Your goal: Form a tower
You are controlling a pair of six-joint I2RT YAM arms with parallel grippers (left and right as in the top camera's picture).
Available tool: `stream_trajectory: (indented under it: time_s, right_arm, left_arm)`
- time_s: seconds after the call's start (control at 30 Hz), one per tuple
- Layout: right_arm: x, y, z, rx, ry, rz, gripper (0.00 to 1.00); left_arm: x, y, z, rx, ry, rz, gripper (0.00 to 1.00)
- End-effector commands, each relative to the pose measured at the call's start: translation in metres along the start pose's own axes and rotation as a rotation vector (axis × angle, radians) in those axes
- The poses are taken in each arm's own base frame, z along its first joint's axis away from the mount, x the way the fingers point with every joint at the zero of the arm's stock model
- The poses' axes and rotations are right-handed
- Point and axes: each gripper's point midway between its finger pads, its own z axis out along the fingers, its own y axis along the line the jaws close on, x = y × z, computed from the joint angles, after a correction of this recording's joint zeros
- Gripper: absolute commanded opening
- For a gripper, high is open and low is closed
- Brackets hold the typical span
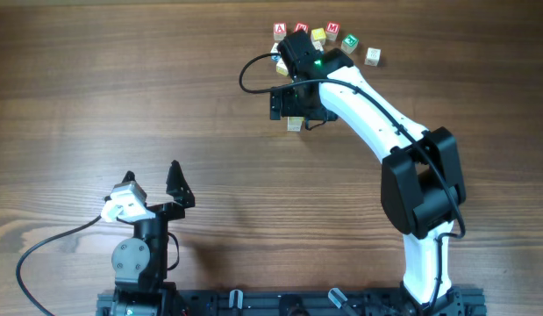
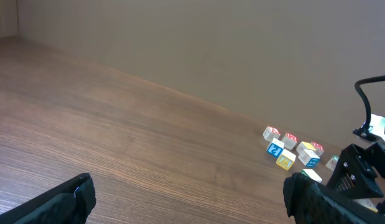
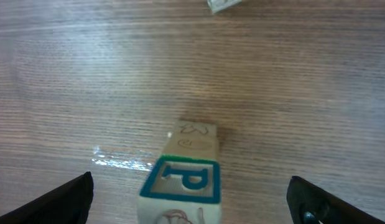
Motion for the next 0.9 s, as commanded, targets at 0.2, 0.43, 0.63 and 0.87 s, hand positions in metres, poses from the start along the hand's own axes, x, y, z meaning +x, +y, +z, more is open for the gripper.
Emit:
stream_trajectory:
  time_s: [0.2, 0.43, 0.63, 0.87]
  right_arm:
    - [0.010, 0.009, 0.012, -0.041, 0.051, 0.017, 0.99]
    - [0.021, 0.001, 0.040, 0.000, 0.110, 0.035, 0.98]
    - [0.021, 0.006, 0.041, -0.005, 0.102, 0.035, 0.75]
    - [0.023, 0.011, 0.039, 0.035, 0.086, 0.021, 0.61]
  left_arm:
    - [0.000, 0.003, 0.000, -0.011, -0.006, 0.018, 1.00]
    - [0.000, 0.003, 0.000, -0.011, -0.006, 0.019, 1.00]
    - [0.000, 0.003, 0.000, -0.011, -0.006, 0.018, 1.00]
    - [0.000, 0.003, 0.000, -0.011, -0.006, 0.018, 1.00]
